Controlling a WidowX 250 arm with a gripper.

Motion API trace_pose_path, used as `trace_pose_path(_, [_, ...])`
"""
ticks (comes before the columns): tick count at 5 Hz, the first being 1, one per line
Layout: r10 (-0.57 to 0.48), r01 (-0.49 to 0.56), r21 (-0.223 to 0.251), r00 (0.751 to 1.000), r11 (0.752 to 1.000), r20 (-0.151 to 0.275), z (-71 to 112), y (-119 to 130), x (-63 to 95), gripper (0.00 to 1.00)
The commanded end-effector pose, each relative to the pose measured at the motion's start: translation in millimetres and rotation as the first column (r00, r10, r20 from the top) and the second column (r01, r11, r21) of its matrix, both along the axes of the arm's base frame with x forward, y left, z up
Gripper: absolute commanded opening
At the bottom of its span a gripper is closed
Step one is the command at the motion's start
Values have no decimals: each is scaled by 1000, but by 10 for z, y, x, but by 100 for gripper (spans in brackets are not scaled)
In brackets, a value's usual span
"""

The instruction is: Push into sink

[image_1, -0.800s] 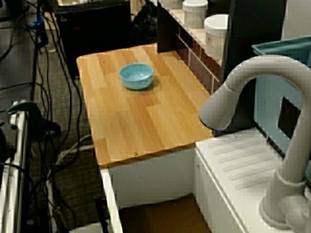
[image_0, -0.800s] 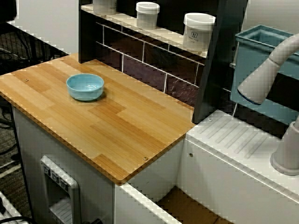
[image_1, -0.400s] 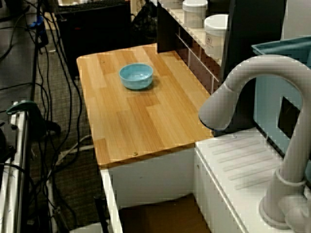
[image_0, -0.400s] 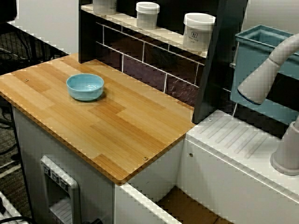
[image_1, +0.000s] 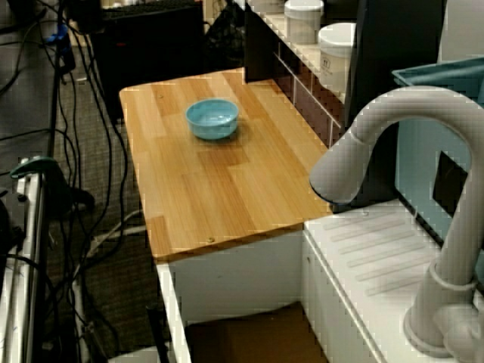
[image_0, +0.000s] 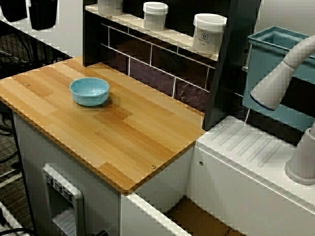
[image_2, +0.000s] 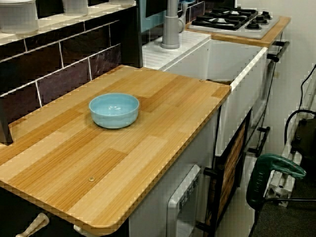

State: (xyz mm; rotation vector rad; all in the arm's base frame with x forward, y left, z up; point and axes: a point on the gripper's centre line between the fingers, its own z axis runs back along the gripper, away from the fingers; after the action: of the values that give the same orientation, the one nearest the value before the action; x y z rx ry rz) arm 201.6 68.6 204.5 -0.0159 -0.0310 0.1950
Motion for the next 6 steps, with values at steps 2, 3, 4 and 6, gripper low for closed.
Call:
trace_pose_path(2, [-70,71,99,997,993,-16,-405,876,714,100])
trace_pose_path(3, [-79,79,74,997,994,-15,-572,788,1009,100])
trace_pose_path(4, [-79,79,74,997,994,-15,-572,788,1009,100])
trace_pose_path(6, [-79,79,74,997,994,-15,-572,788,1009,100])
